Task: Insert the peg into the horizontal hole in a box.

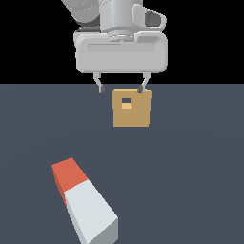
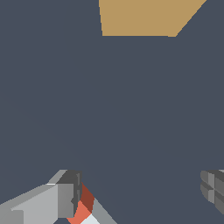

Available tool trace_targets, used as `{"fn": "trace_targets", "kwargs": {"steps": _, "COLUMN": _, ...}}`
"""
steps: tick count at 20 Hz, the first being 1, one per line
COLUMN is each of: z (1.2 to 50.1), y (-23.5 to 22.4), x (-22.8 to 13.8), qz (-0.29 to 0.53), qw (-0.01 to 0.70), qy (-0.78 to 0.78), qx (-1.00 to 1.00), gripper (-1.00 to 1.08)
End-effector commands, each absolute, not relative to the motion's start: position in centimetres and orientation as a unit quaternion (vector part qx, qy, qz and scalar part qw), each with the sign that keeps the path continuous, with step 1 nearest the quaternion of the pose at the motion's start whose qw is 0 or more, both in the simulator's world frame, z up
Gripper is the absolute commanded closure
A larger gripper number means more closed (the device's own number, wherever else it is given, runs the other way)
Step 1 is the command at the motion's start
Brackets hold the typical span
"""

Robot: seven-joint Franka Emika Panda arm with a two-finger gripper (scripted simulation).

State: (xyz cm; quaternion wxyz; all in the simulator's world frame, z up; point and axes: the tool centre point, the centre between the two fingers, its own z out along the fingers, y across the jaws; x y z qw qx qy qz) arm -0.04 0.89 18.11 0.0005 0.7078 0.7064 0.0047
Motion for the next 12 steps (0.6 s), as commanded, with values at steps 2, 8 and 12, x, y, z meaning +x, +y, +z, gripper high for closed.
{"fn": "trace_targets", "kwargs": {"steps": 2, "z": 18.1, "y": 0.9, "x": 0.0, "qz": 0.005, "qw": 0.001, "qy": 0.707, "qx": 0.708, "gripper": -0.92}}
{"fn": "trace_targets", "kwargs": {"steps": 8, "z": 17.7, "y": 0.4, "x": -0.4, "qz": 0.005, "qw": 0.001, "qy": 0.715, "qx": 0.7, "gripper": -0.92}}
{"fn": "trace_targets", "kwargs": {"steps": 12, "z": 17.2, "y": -0.5, "x": -0.9, "qz": 0.004, "qw": 0.0, "qy": 0.726, "qx": 0.687, "gripper": -0.92}}
